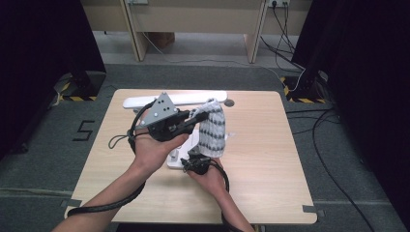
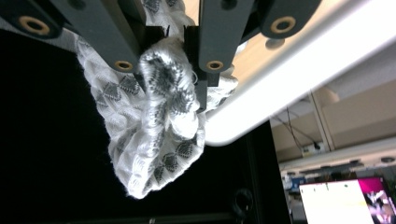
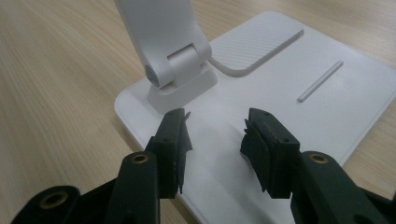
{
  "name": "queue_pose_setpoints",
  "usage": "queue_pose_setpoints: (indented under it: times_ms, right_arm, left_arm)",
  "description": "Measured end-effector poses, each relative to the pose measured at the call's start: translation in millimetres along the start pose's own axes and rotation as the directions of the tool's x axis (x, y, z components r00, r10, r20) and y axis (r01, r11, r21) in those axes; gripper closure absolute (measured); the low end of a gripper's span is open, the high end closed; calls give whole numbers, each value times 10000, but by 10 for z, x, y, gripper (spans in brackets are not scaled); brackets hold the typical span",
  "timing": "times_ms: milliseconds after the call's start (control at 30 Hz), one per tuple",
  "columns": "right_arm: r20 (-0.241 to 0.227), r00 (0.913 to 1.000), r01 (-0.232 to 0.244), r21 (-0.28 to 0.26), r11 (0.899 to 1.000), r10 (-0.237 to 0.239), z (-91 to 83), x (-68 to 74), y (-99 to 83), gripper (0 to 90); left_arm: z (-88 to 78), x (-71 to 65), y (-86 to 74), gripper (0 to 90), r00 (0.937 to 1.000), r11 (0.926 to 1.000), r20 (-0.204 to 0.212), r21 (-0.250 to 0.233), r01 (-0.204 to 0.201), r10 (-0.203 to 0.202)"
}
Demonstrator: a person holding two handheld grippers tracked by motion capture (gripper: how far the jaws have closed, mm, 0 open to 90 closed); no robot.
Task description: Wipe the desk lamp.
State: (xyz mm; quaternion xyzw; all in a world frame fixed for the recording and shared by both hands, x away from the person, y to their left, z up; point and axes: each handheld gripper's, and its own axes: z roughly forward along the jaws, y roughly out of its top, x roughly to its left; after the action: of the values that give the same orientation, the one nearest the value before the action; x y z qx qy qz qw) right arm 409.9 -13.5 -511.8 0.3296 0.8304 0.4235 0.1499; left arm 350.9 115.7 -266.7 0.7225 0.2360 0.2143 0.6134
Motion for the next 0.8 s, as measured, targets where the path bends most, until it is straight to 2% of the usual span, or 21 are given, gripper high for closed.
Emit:
queue_pose_setpoints:
  times_ms: [267,300,500,533,567,600,633,667,733,767,800]
  right_arm:
    - [29,10000,-31,-57,10000,31,1,3,-7,583]
    - [32,10000,19,490,9988,-21,-36,0,7,583]
    - [41,10000,33,417,9991,-35,-37,-3,-5,583]
    - [16,10000,21,162,9999,-21,-21,-3,-14,583]
    - [32,10000,-53,-392,9992,54,14,3,-31,583]
    - [31,10000,-59,-390,9992,60,12,3,-33,583]
    - [20,10000,-39,-255,9997,39,4,2,-29,583]
    - [35,10000,20,360,9993,-21,-37,-2,-12,583]
    - [50,10000,44,363,9993,-46,-37,-2,-13,583]
    - [14,10000,23,117,9999,-23,-20,-2,-19,583]
    - [30,10000,-54,-396,9992,55,13,4,-32,584]
  left_arm:
    - [129,19,-219,823,9992,9979,-250,556,336,-323]
    - [159,23,-245,824,9987,9972,-294,610,426,-409]
    - [266,46,-320,824,9959,9946,-614,756,710,-665]
    - [283,52,-325,824,9949,9943,-694,716,785,-736]
    - [300,60,-326,824,9937,9937,-778,710,869,-813]
    - [310,64,-325,824,9930,9935,-836,702,896,-837]
    - [325,66,-323,824,9924,9935,-906,694,899,-834]
    - [345,65,-323,824,9918,9934,-966,697,909,-840]
    - [373,59,-323,824,9908,9929,-1036,718,944,-867]
    - [389,55,-324,824,9903,9931,-1092,701,935,-856]
    - [399,55,-323,824,9901,9930,-1119,722,930,-846]
